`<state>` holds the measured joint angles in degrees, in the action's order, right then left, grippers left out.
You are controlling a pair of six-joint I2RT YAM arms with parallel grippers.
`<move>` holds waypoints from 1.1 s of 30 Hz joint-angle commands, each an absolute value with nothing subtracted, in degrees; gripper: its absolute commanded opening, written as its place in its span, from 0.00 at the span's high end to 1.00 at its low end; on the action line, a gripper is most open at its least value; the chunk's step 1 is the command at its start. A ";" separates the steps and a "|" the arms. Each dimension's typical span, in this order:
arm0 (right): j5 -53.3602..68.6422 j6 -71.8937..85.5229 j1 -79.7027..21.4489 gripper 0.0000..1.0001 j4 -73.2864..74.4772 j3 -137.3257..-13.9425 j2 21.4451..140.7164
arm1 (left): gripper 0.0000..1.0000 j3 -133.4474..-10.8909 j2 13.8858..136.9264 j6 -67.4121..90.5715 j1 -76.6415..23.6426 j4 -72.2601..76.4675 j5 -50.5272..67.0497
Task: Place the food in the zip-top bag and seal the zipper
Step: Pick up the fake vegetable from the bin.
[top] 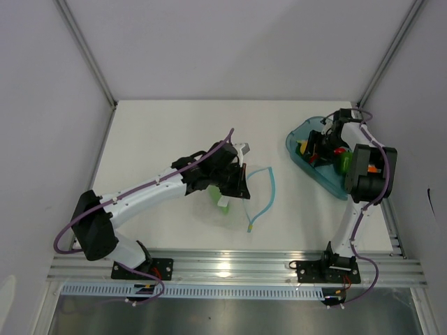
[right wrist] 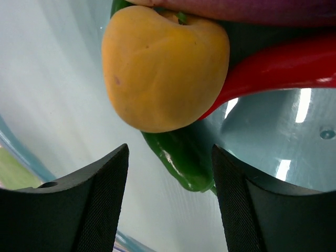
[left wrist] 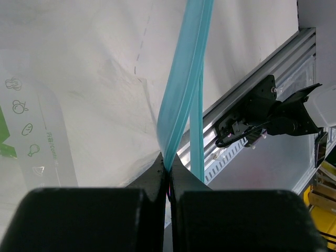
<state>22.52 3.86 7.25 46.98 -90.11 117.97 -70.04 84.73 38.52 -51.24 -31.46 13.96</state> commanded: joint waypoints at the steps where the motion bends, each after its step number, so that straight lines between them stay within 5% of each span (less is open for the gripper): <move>1: 24.17 0.36 7.38 0.34 47.90 -90.35 119.70 | 0.99 -70.31 84.37 37.09 -50.98 -31.55 15.03; 7: 21.10 0.26 7.29 0.40 48.25 -90.44 121.99 | 1.00 -70.49 84.99 37.00 -50.98 -31.64 15.03; 11: 18.72 0.26 7.29 0.49 48.43 -90.70 122.78 | 0.99 -70.49 85.43 37.18 -50.98 -31.64 15.03; 13: 18.37 0.26 7.29 0.62 48.60 -91.14 122.43 | 0.99 -70.58 85.43 37.18 -50.98 -31.73 15.12; 20: 21.79 1.31 7.73 0.75 47.90 -92.80 116.02 | 0.99 -70.49 85.25 37.35 -50.98 -31.90 14.94; 33: 34.80 8.26 9.23 0.79 47.73 -88.07 103.81 | 0.99 -70.93 85.52 37.35 -50.98 -31.82 15.12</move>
